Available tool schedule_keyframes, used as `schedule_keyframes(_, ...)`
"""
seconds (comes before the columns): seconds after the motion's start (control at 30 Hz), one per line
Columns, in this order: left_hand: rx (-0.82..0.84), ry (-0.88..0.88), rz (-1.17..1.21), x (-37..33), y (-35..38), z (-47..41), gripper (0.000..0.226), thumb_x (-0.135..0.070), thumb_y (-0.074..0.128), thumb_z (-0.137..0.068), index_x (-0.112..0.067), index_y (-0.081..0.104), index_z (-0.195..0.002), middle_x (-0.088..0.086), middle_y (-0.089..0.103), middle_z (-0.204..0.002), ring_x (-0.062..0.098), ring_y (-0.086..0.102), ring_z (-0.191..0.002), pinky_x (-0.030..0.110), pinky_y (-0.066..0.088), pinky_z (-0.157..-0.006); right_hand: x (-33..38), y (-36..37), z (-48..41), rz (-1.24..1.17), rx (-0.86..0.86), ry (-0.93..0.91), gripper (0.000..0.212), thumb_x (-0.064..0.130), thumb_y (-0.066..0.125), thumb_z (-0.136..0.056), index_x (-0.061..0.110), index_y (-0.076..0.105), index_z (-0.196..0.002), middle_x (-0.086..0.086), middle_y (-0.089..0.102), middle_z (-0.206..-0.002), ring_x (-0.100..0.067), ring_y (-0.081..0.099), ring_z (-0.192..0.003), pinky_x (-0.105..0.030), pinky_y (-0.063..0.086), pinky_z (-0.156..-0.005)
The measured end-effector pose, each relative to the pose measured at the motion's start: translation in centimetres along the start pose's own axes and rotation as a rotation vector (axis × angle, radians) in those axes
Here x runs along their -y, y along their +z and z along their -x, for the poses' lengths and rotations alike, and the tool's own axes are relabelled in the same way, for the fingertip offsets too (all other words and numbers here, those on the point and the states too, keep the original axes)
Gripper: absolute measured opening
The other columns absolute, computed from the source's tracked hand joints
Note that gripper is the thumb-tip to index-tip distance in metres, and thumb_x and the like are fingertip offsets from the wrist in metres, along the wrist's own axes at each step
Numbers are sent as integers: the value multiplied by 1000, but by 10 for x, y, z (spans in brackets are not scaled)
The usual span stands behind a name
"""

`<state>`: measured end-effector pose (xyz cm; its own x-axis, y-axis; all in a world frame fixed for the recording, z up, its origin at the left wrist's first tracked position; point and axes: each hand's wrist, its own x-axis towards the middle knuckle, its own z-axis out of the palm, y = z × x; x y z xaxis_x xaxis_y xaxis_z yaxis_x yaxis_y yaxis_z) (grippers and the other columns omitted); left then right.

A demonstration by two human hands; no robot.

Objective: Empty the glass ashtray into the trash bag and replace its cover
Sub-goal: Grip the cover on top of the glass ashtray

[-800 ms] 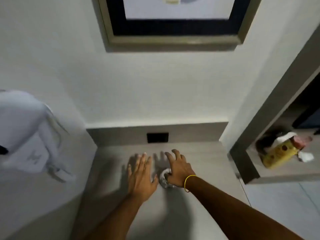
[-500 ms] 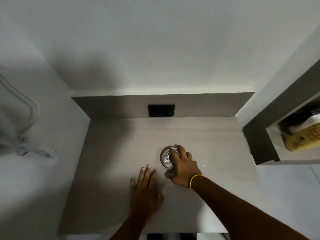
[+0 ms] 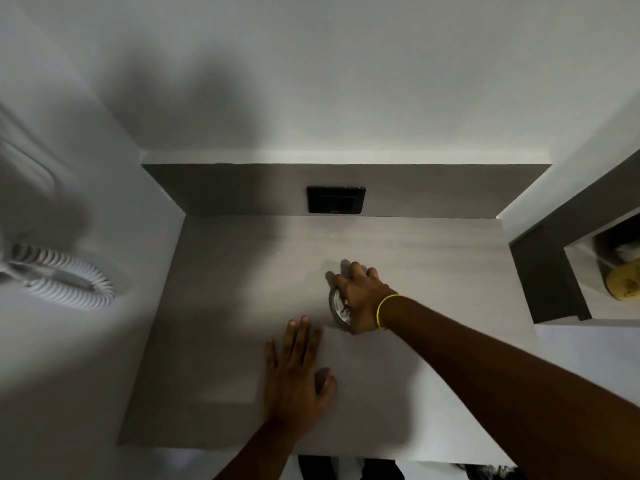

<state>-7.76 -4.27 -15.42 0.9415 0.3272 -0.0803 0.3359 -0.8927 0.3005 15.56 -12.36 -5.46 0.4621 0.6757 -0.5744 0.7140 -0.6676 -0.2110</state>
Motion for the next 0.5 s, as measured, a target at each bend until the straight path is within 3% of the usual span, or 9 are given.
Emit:
schedule_keyframes(0.37,-46,13,8,0,3,1,89,-52,63,-85,-22,41,-166,9,26,-180,32,20,-167,72,24,-126,-1,4,6,-4,-73,-66,109,35,84,-69,29,24,-160,-16,17,-151,-48,34,-135,-56,58,-95)
schedule_keyframes(0.5,-41,5,2,1,4,1,89,-52,62,-86,-22,39,-168,7,24,-181,32,18,-168,72,23,-127,0,-3,6,53,-56,-119,114,35,87,-68,24,24,-162,-22,20,-155,-49,40,-133,-47,51,-105)
